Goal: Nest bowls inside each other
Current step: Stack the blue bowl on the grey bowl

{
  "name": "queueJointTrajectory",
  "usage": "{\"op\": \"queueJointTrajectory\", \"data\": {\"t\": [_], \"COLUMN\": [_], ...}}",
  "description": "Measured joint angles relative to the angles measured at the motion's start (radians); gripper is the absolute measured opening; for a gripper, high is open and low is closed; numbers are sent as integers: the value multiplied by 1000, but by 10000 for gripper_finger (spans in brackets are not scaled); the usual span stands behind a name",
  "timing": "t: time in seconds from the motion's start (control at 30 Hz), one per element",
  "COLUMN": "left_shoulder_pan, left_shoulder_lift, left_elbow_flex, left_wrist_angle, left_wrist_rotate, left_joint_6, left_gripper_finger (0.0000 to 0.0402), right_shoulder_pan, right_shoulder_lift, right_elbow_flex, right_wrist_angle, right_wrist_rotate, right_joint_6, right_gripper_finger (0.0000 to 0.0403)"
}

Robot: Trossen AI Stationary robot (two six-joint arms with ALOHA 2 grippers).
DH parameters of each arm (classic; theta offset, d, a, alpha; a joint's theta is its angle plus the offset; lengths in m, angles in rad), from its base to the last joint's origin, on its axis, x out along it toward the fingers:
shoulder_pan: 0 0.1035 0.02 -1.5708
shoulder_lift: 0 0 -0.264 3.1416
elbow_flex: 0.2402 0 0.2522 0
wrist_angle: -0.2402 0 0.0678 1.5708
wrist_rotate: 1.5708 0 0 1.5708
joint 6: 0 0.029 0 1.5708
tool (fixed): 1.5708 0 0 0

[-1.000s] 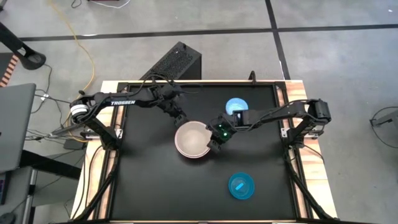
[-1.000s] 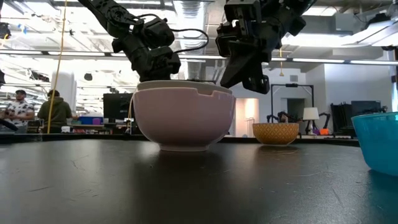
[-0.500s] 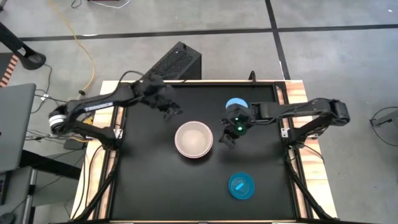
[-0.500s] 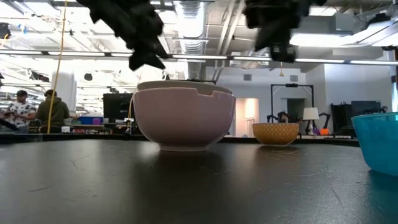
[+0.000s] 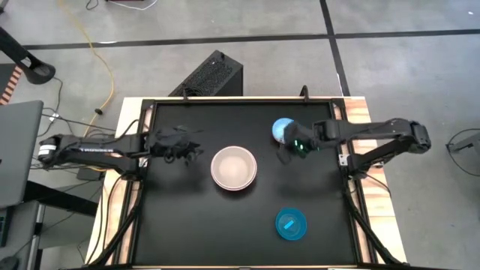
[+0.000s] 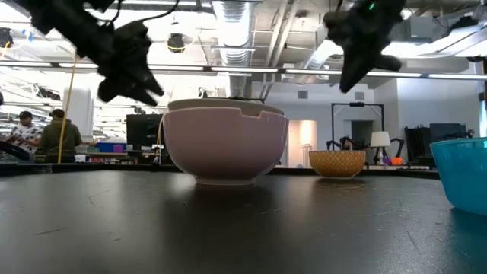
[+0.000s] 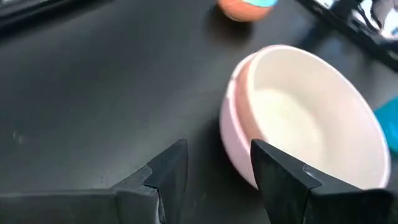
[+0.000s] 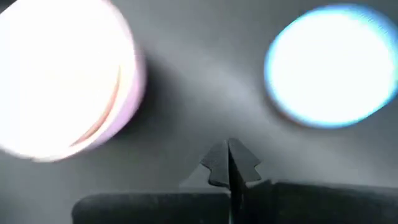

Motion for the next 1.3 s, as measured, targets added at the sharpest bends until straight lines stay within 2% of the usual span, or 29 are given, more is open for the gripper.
{"op": "queueJointTrajectory", "data": {"t": [0.1, 0.17, 0.3, 0.4, 0.53, 0.67, 0.8, 0.97, 1.07, 1.17, 1.3], "left_shoulder_pan": [-2, -1, 0, 0, 0, 0, 0, 1, 1, 1, 1], "left_shoulder_lift": [-47, -66, -85, -84, -84, -84, -84, -84, -84, -84, -84], "left_elbow_flex": [-86, -123, -164, -169, -169, -169, -169, -169, -169, -169, -169], "left_wrist_angle": [66, 83, 99, 99, 107, 109, 109, 109, 109, 109, 109], "left_wrist_rotate": [-26, -42, -58, -67, -69, -69, -69, -70, -69, -69, -68], "left_joint_6": [-61, -82, -101, -103, -103, -103, -103, -100, -100, -99, -90], "left_gripper_finger": [164, 164, 164, 164, 164, 164, 164, 164, 164, 164, 164], "right_shoulder_pan": [-153, -263, -464, -579, -658, -671, -654, -631, -628, -629, -629], "right_shoulder_lift": [20, 45, 107, 163, 246, 310, 359, 414, 444, 470, 482], "right_elbow_flex": [0, 0, 0, 0, 0, 0, 0, 0, 0, 0, 0], "right_wrist_angle": [8, 10, 2, -2, -21, -32, -29, -25, -22, -4, 14], "right_wrist_rotate": [-12, -57, -118, -209, -289, -295, -295, -223, -217, -210, -186], "right_joint_6": [-100, -161, -248, -311, -374, -413, -415, -415, -413, -413, -411], "right_gripper_finger": [3, 12, 52, 93, 144, 179, 197, 197, 180, 142, 64]}}
